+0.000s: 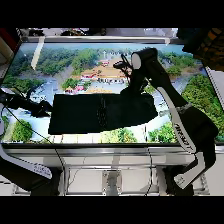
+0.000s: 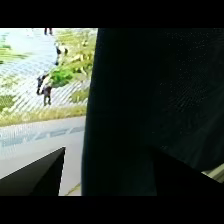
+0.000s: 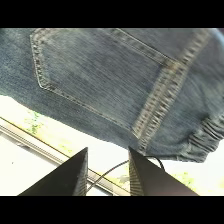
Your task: Fold the clothes and pants, and hang the long-sleeved shirts on hangers.
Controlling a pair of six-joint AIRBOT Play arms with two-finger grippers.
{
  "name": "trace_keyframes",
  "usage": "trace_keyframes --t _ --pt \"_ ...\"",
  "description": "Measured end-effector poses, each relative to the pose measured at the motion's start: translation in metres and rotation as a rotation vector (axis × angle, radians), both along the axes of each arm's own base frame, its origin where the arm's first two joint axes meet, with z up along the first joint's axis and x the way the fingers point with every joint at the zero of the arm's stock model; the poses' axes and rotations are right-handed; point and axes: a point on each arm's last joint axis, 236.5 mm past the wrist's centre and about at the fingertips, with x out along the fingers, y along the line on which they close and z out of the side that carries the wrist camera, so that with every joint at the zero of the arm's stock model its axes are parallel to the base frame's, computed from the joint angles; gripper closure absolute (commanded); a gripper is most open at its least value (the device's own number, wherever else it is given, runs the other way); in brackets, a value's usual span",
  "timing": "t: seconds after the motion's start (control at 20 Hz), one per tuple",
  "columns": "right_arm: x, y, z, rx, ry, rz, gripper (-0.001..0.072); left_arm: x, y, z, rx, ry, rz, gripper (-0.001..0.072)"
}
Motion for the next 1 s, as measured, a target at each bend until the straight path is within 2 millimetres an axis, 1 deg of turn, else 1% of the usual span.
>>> trace_keyframes --t 0.2,0.25,0.3,0.35,0.4,0.45,0.55,0.65,0.7,0.8,0.9,1.0 --pt "0.004 -0.015 0.014 0.012 -0.027 -0.039 0.0448 0.013 -0.023 -0.004 -0.099 -0.009 0.027 0.0143" --pt "0.005 -0.017 0.015 0.013 -0.031 -0.044 0.0448 0.017 -0.031 -0.005 -0.115 -0.014 0.026 0.0166" --pt "0.006 -0.018 0.017 0.011 -0.035 -0.048 0.0448 0.019 -0.037 -0.006 -0.119 -0.016 0.016 0.0233" --pt "0.006 -0.02 0.018 0.009 -0.038 -0.051 0.0448 0.022 -0.045 -0.008 -0.12 -0.021 0.003 0.0257" --pt "0.006 -0.021 0.018 0.007 -0.04 -0.053 0.0448 0.024 -0.054 -0.009 -0.126 -0.023 -0.009 0.0429" --pt "0.007 -0.022 0.019 0.004 -0.044 -0.056 0.0448 0.026 -0.061 -0.013 -0.114 -0.027 -0.027 0.0661" --pt "0.009 -0.026 0.02 -0.008 -0.051 -0.061 0.0449 0.026 -0.074 -0.015 -0.108 -0.026 -0.059 0.0666" --pt "0.01 -0.035 0.02 -0.026 -0.053 -0.068 0.0449 0.024 -0.081 -0.009 -0.115 -0.016 -0.069 0.0667" --pt "0.013 -0.041 0.02 -0.033 -0.057 -0.076 0.0449 0.022 -0.08 0.001 -0.121 -0.005 -0.062 0.0666" --pt "0.018 -0.054 0.02 -0.042 -0.058 -0.102 0.045 0.021 -0.065 0.028 -0.107 -0.009 -0.032 0.0667" --pt "0.024 -0.07 0.021 -0.047 -0.064 -0.137 0.045 0.022 -0.043 0.067 -0.071 -0.039 0.013 0.0667" --pt "0.031 -0.083 0.021 -0.046 -0.074 -0.168 0.045 0.021 -0.025 0.115 -0.023 -0.11 0.062 0.0666"
